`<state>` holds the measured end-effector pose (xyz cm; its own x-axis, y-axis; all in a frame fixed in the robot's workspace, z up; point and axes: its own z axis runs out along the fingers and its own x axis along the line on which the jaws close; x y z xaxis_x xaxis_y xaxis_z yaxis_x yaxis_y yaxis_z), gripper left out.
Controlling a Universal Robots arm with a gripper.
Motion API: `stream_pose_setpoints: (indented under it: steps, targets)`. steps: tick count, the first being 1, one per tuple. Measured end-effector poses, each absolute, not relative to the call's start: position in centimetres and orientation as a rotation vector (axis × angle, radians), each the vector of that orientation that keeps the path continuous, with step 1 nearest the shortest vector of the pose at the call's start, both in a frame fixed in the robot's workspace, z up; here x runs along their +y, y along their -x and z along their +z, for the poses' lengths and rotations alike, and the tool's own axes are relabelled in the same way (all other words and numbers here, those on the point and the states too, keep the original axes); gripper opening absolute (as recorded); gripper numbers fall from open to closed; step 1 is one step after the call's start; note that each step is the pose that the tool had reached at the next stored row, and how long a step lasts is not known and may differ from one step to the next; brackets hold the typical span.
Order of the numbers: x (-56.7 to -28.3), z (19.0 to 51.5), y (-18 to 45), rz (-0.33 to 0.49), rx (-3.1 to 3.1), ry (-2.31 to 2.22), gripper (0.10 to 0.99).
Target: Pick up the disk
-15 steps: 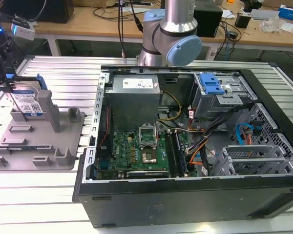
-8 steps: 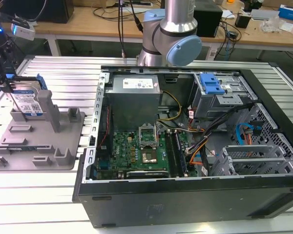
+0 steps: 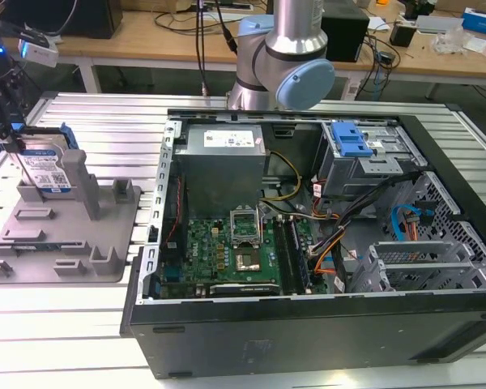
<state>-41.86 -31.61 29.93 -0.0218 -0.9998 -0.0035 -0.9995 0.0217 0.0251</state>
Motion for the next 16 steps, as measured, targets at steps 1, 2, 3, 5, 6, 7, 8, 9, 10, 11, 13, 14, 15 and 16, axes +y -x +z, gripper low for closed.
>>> stream_pose_setpoints:
  steps: [1, 2, 3, 5, 6, 7, 8, 9, 10, 11, 13, 14, 15, 16]
  targets:
    - [-31.61, 29.93, 41.86, -0.032, -2.235, -2.187, 0.396]
    - [-31.61, 29.93, 41.86, -0.032, -2.235, -2.187, 0.396]
    - [-31.61, 29.93, 41.86, -0.032, -2.235, -2.187, 0.396]
    - [-31.61, 29.93, 41.86, -0.032, -2.235, -2.187, 0.396]
    - [-31.61, 29.93, 41.86, -0.032, -2.235, -2.187, 0.369]
    - [-31.61, 29.92, 41.87, -0.032, -2.234, -2.186, 0.369]
    - [-31.61, 29.90, 41.86, -0.032, -2.234, -2.187, 0.369]
    - [-31.61, 29.90, 41.86, -0.032, -2.234, -2.186, 0.369]
    - [-31.61, 29.89, 41.87, -0.032, -2.235, -2.187, 0.369]
    - [-31.62, 29.89, 41.87, -0.032, -2.235, -2.186, 0.369]
    - [-31.62, 29.88, 41.86, -0.032, -2.235, -2.187, 0.369]
    - [-31.62, 29.88, 41.86, -0.032, -2.235, -2.187, 0.369]
    - [-31.63, 29.88, 41.86, -0.032, -2.235, -2.187, 0.369]
    - [-31.63, 29.88, 41.86, -0.032, -2.235, -2.187, 0.369]
